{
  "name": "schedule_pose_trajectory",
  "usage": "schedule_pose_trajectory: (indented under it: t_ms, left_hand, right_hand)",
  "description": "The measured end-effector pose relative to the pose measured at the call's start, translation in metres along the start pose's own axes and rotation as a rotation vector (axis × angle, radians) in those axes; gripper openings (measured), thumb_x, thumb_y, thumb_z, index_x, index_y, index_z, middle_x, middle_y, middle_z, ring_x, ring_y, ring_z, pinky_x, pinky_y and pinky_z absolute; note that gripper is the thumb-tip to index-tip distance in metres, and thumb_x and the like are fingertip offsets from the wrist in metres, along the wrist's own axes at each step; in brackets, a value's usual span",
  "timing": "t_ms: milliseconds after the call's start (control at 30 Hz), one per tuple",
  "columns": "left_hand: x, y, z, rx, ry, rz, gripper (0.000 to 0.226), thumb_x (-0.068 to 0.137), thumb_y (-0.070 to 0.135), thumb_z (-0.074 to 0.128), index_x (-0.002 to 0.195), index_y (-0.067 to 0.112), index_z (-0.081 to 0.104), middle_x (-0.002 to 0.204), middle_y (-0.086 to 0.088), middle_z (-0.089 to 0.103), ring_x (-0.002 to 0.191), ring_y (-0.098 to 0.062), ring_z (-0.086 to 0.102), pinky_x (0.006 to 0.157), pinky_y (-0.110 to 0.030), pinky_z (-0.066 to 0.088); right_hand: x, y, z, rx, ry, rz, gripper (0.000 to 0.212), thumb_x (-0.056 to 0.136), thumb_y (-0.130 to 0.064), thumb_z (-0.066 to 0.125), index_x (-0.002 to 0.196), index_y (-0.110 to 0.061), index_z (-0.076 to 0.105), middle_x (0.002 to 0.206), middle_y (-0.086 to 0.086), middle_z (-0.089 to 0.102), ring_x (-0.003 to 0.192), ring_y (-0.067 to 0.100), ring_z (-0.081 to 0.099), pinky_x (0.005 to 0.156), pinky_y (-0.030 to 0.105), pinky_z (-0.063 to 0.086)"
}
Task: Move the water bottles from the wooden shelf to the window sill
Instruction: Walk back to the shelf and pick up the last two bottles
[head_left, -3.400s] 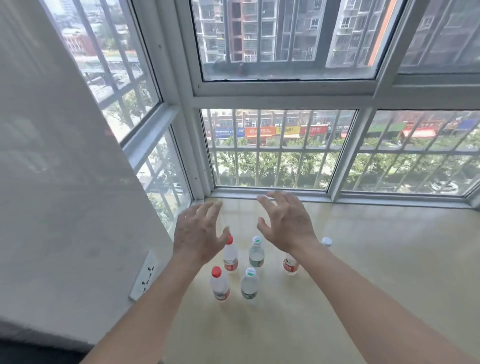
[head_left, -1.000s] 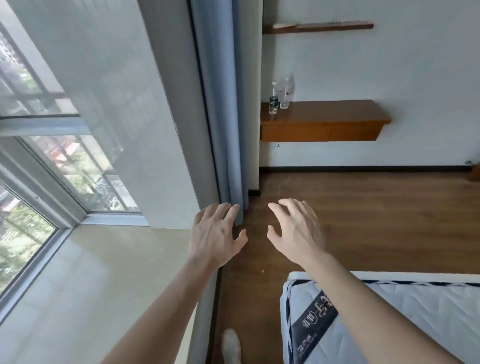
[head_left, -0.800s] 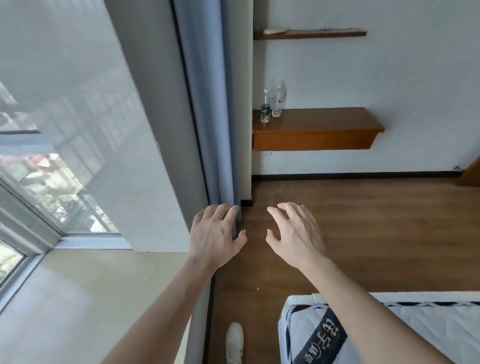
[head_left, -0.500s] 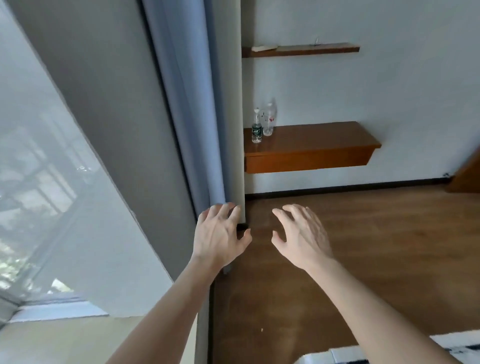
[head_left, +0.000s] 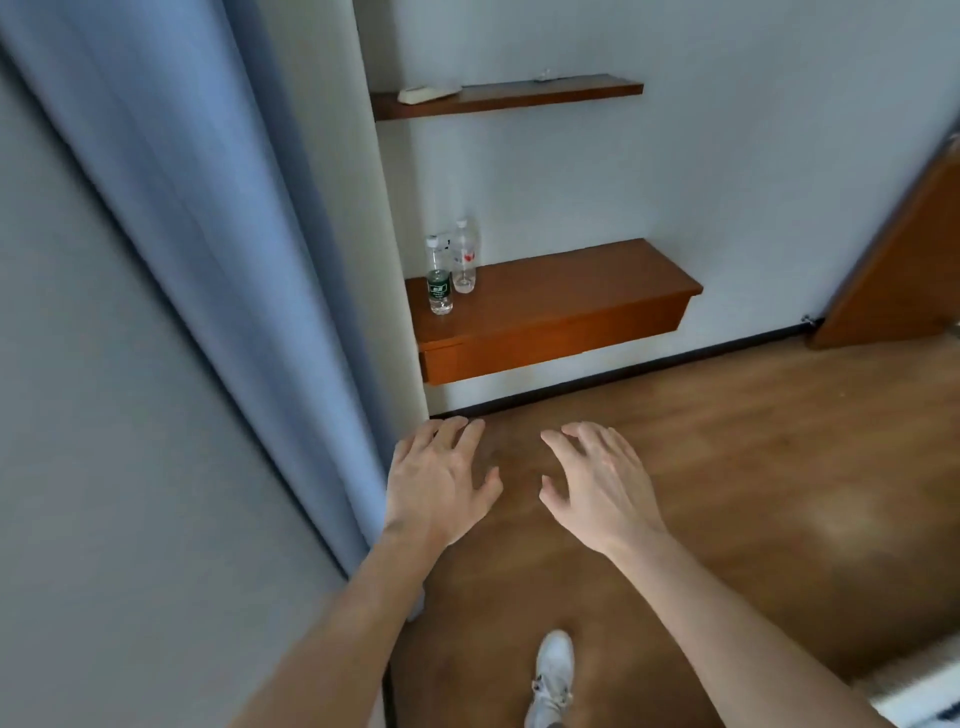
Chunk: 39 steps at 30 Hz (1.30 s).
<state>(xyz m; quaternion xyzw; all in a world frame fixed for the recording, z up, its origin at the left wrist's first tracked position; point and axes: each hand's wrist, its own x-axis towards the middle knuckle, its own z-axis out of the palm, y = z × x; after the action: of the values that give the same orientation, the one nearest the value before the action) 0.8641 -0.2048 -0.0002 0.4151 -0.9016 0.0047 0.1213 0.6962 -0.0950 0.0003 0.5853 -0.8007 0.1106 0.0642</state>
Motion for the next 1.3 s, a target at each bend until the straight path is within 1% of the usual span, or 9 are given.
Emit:
schedule_pose_trajectory:
  t_ms: [200,333,433,633,833,967,1167,1233,1300]
  left_hand:
    - [0.105,0.012,0.030,0.008,-0.022,0.032,0.060,0.089,0.063,0.037,0.142,0.035,0.037,0.147,0.009,0.045,0.136,-0.017,0.040,0.112,-0.044,0.037]
    - [0.195,0.028,0.051,-0.010,-0.030,0.015,0.060,0.089,0.064,0.040,0.142,0.036,0.038,0.147,0.009,0.045,0.138,-0.016,0.039,0.114,-0.045,0.035]
    - [0.259,0.044,0.065,-0.037,-0.008,-0.011,0.059,0.089,0.061,0.045,0.141,0.034,0.042,0.145,0.010,0.049,0.135,-0.015,0.041,0.113,-0.041,0.035]
    - [0.353,0.063,0.085,-0.055,-0.013,-0.051,0.061,0.090,0.062,0.046,0.143,0.033,0.040,0.147,0.009,0.047,0.137,-0.014,0.040,0.112,-0.040,0.034]
    - [0.415,0.051,0.104,-0.028,-0.016,-0.074,0.061,0.090,0.062,0.043,0.143,0.033,0.040,0.146,0.009,0.047,0.136,-0.014,0.040,0.113,-0.040,0.037]
    - [0.452,0.037,0.122,-0.022,-0.017,-0.099,0.062,0.090,0.064,0.041,0.144,0.033,0.038,0.147,0.009,0.046,0.137,-0.014,0.040,0.113,-0.041,0.037]
    - [0.511,-0.001,0.147,-0.038,-0.007,-0.167,0.064,0.090,0.063,0.044,0.146,0.033,0.037,0.149,0.007,0.045,0.139,-0.017,0.038,0.114,-0.042,0.035]
    - [0.532,-0.014,0.155,-0.045,0.000,-0.199,0.064,0.091,0.063,0.043,0.148,0.034,0.033,0.152,0.008,0.041,0.141,-0.016,0.035,0.117,-0.040,0.031]
    - [0.550,-0.029,0.163,-0.071,0.009,-0.252,0.064,0.090,0.063,0.043,0.147,0.035,0.033,0.152,0.009,0.041,0.141,-0.015,0.036,0.116,-0.040,0.032]
  right_hand:
    - [0.087,0.053,0.024,0.003,-0.004,0.057,0.055,0.088,-0.049,0.065,0.138,-0.028,0.057,0.140,0.004,0.059,0.133,0.024,0.052,0.113,0.044,0.042]
    - [0.161,0.105,0.035,0.004,0.004,0.078,0.054,0.091,-0.052,0.059,0.141,-0.031,0.052,0.145,0.001,0.055,0.138,0.022,0.047,0.117,0.041,0.031]
    - [0.213,0.142,0.040,0.024,0.006,0.083,0.055,0.092,-0.052,0.058,0.143,-0.033,0.049,0.149,-0.001,0.051,0.142,0.021,0.042,0.119,0.040,0.025]
    - [0.296,0.193,0.056,0.045,-0.015,0.074,0.052,0.088,-0.048,0.064,0.135,-0.029,0.056,0.139,0.002,0.060,0.134,0.023,0.051,0.114,0.044,0.037]
    - [0.361,0.213,0.075,0.094,0.000,0.042,0.047,0.085,-0.040,0.065,0.130,-0.025,0.059,0.131,0.003,0.064,0.128,0.025,0.055,0.110,0.046,0.043]
    - [0.407,0.220,0.094,0.102,-0.036,0.017,0.053,0.090,-0.052,0.058,0.138,-0.030,0.052,0.141,0.000,0.058,0.135,0.023,0.050,0.115,0.044,0.034]
    - [0.495,0.220,0.129,0.143,-0.089,-0.070,0.056,0.097,-0.055,0.046,0.148,-0.036,0.036,0.156,-0.005,0.040,0.148,0.020,0.030,0.122,0.040,0.014]
    - [0.528,0.215,0.142,0.157,-0.113,-0.106,0.056,0.097,-0.055,0.047,0.149,-0.036,0.036,0.156,-0.004,0.040,0.149,0.021,0.029,0.122,0.040,0.014]
    - [0.561,0.209,0.154,0.168,-0.144,-0.148,0.057,0.096,-0.054,0.048,0.148,-0.035,0.037,0.155,-0.003,0.042,0.148,0.022,0.031,0.122,0.042,0.017]
